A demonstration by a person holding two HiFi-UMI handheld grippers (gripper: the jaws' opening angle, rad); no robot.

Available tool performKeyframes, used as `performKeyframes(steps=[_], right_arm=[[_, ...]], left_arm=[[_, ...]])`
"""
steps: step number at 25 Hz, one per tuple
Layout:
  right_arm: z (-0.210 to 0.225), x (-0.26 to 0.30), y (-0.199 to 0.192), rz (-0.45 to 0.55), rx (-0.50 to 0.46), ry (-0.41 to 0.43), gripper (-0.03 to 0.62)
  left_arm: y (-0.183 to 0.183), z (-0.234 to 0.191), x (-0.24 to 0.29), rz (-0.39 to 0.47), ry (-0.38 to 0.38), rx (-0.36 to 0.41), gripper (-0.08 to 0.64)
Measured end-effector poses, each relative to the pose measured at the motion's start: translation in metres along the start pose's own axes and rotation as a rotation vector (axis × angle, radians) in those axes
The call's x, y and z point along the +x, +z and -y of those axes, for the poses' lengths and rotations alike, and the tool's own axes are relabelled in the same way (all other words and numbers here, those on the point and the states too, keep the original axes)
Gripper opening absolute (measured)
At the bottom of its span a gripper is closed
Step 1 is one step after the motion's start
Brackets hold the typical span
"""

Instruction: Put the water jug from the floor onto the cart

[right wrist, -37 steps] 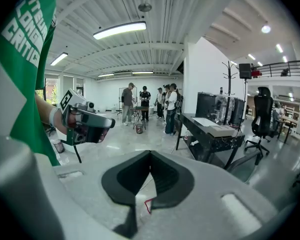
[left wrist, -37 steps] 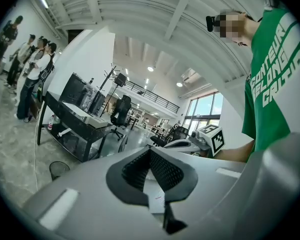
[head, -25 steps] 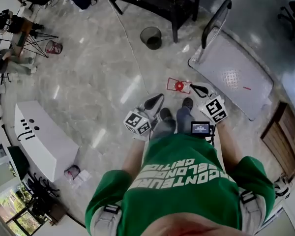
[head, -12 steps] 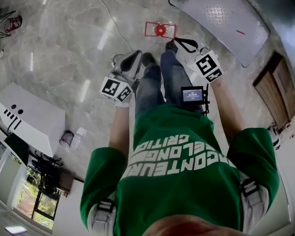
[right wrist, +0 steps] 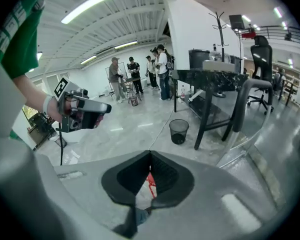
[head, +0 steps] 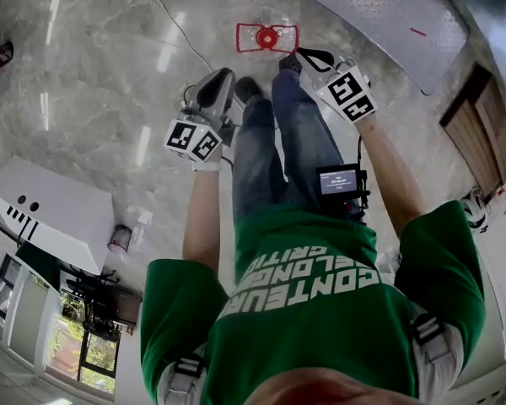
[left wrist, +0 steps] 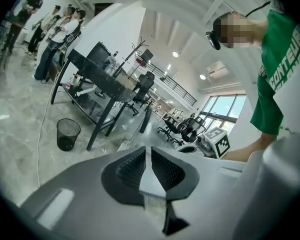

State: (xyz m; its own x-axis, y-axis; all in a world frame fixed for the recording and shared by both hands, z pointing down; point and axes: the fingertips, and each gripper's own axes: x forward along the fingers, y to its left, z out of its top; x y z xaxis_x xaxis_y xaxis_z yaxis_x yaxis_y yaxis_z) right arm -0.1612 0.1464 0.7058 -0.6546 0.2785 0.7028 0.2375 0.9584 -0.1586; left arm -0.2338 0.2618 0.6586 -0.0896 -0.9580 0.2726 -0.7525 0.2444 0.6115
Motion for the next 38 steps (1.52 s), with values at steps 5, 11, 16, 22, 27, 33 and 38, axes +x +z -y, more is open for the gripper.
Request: performKeyframes(steps=[5,11,16,22,27,33,38], right_arm=[[0.032,0.051,-0.050,-0.047,0.097,-0.070,0.029],[0.055,0.109,-0.123,-0.160,0.232,-0.143,0.126],[0.068,0.140,-0.178,-0.271,0.340,-0.201,0.237],[0.075,0.162,-0.205,-0.296,0.452,-0.223,0.245],[0.079,0.178,-0.227,-0.336,0.487,-0.223,0.245],[0.084,0.186,-0.242,-0.315,0.558,-0.236,0.245],[0.085,0.188,-0.242,-0.259,0.635,-0.222,0.059]], left_arm=[[-0.043,-0.055,0.042,-0.086,0.013,-0.012,0.093],[-0.101,-0.124,0.087,-0.199,0.076,-0.049,0.172],[-0.152,-0.169,0.113,-0.325,0.150,-0.056,0.232],[-0.192,-0.189,0.119,-0.460,0.182,-0.039,0.249],[-0.211,-0.192,0.128,-0.521,0.172,-0.035,0.247],[-0.231,-0.200,0.136,-0.542,0.173,-0.112,0.235],[-0.237,-0.203,0.137,-0.559,0.179,-0.145,0.091]])
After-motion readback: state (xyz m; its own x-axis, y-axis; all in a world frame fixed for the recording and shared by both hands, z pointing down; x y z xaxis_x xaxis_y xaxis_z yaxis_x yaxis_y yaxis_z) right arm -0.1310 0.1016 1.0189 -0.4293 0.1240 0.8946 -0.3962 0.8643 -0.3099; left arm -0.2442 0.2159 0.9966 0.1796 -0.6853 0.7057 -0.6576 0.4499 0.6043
